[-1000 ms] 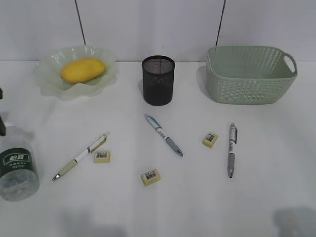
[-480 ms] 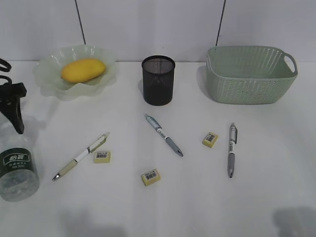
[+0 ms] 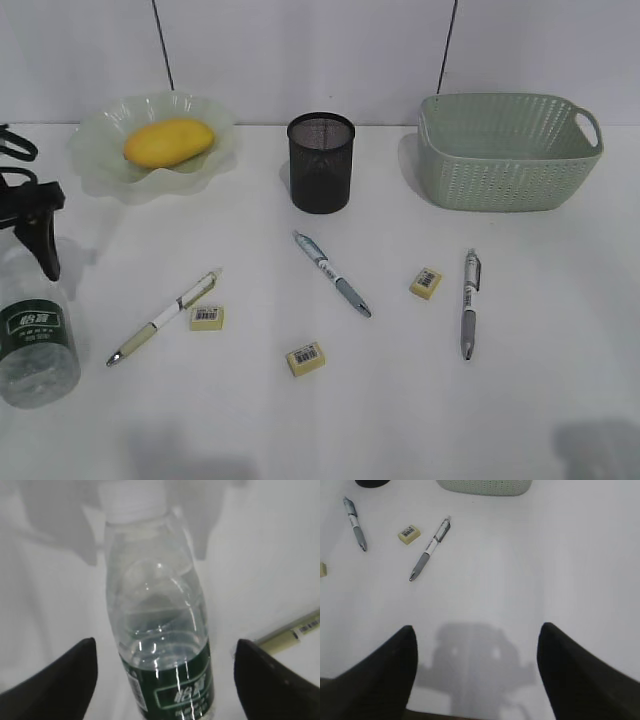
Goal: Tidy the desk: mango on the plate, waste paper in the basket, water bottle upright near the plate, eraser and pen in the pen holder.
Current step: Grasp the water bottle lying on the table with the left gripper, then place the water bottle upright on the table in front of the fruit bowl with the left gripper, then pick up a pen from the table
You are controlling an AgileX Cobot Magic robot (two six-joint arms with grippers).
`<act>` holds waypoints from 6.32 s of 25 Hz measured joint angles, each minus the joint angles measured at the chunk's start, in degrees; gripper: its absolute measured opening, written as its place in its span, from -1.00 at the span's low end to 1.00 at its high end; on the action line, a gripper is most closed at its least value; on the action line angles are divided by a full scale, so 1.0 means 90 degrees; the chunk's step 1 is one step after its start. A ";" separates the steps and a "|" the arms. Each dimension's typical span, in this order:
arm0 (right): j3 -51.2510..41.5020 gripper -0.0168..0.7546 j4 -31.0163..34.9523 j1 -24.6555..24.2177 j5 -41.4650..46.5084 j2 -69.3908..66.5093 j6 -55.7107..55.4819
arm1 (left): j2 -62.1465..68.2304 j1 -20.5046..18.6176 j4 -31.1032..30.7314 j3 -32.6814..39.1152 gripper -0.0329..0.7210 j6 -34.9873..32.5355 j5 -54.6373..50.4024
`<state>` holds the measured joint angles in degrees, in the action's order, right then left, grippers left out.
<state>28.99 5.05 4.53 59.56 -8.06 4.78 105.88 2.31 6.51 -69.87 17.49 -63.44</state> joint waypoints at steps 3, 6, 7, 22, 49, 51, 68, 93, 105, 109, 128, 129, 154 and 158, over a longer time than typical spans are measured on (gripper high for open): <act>0.0000 0.47 -0.0005 0.0000 0.0000 0.0000 0.0000 | 0.0130 0.0000 0.0036 0.0000 0.81 0.0082 0.0106; 0.0000 0.44 -0.0005 0.0000 0.0000 0.0000 0.0000 | 0.0242 0.0000 0.0202 0.0000 0.81 0.0119 0.0279; 0.0000 0.43 -0.0005 0.0000 0.0000 0.0000 0.0000 | 0.0274 0.0000 0.0209 0.0000 0.81 0.0122 0.0295; 0.0000 0.42 -0.0005 0.0000 0.0000 0.0000 0.0000 | 0.0789 0.0006 0.0252 0.0000 0.63 0.0127 0.0668; 0.0000 0.42 -0.0007 0.0000 0.0000 0.0000 0.0000 | -0.0299 0.0006 -0.0154 0.0000 0.41 -0.0146 0.0422; 0.0000 0.42 -0.0007 0.0000 0.0000 0.0000 0.0000 | -0.0658 0.0006 -0.0160 0.0000 0.41 -0.0146 0.0680; 0.0000 0.42 -0.0030 0.0000 0.0000 0.0000 0.0000 | -0.1777 0.0851 -0.0723 0.1200 0.40 -0.0549 0.4221; 0.0000 0.42 -0.0047 0.0000 0.0000 0.0000 0.0000 | -0.1670 0.0686 -0.1684 0.3305 0.38 -0.0760 0.7841; 0.0000 0.42 -0.0047 0.0000 0.0000 0.0000 -0.0006 | -0.1452 0.0658 -0.1738 0.3242 0.42 -0.0785 0.7980; 0.0000 0.42 -0.0047 0.0000 0.0000 0.0000 -0.0006 | -0.1409 0.0658 -0.1738 0.3242 0.61 -0.0785 0.7971; 0.0000 0.42 -0.0078 0.0000 0.0000 0.0000 -0.0006 | -0.1909 0.0658 -0.1681 0.3254 0.86 -0.0785 0.6984; 0.0000 0.42 -0.0078 0.0000 0.0000 0.0000 -0.0006 | -0.1997 0.0658 -0.1687 0.3254 0.86 -0.0785 0.6896; 0.0000 0.42 -0.0104 0.0000 0.0000 -0.0182 -0.0013 | -0.4841 0.0658 0.0050 0.3254 0.47 -0.1407 0.1251; 0.0000 0.42 -0.0321 0.0000 -0.0006 -0.0663 -0.0177 | -0.5593 0.0658 0.0346 0.3254 0.47 -0.1441 0.1001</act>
<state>28.99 2.16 4.53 59.50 -14.03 3.19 55.54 8.23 9.62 -40.58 4.52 -54.43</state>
